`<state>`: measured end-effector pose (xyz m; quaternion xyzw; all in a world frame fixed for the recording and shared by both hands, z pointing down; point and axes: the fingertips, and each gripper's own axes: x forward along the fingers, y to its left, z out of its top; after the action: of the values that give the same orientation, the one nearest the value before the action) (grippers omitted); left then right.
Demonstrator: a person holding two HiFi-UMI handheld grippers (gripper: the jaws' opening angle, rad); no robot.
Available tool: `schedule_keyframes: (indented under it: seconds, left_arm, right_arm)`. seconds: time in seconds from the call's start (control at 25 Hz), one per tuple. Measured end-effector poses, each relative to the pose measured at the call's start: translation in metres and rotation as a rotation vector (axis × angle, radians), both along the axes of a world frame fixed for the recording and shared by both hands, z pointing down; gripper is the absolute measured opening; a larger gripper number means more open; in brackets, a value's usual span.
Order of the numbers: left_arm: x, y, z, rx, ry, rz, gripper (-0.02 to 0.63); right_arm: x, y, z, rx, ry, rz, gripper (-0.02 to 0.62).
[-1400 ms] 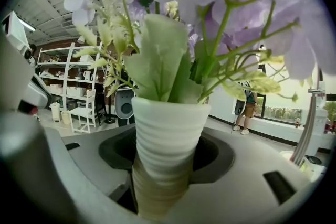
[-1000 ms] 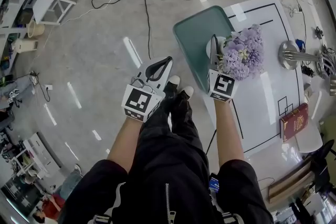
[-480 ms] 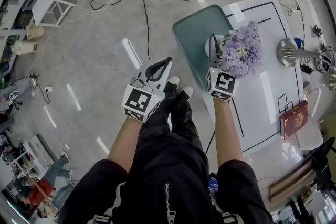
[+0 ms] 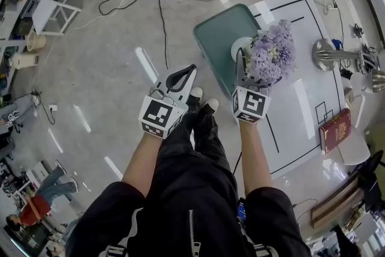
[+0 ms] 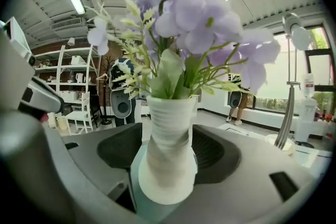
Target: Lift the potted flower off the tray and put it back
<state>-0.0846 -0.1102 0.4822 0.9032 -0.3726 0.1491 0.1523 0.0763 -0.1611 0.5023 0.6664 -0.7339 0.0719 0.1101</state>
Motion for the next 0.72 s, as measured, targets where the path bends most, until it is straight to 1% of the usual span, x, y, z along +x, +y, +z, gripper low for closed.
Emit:
schedule_keyframes:
  seconds: [0.24,0.4,0.52,0.56,0.64,0.72]
  left_arm:
    - [0.009,0.003,-0.005,0.011,0.016,0.038,0.005]
    - [0.026,0.005,-0.01,0.024,0.04,0.077,0.005]
    - [0.034,0.007,-0.02,0.037,0.051,0.106,0.005]
    - [0.036,0.008,-0.025,0.044,0.056,0.115,0.005]
    - [0.04,0.011,-0.033,0.056,0.067,0.132,0.005]
    - [0.043,0.013,-0.037,0.061,0.074,0.141,0.005]
  right_arm:
    - [0.004,0.028,0.001,-0.02,-0.012,0.039,0.281]
    - [0.011,0.052,-0.004,-0.028,-0.026,0.058,0.279]
    - [0.001,0.072,0.0,-0.075,-0.044,0.038,0.266]
    - [-0.005,0.079,0.002,-0.094,-0.041,0.024,0.239]
    - [-0.016,0.093,0.004,-0.135,-0.036,-0.007,0.128]
    - [-0.026,0.103,0.001,-0.164,-0.056,-0.035,0.029]
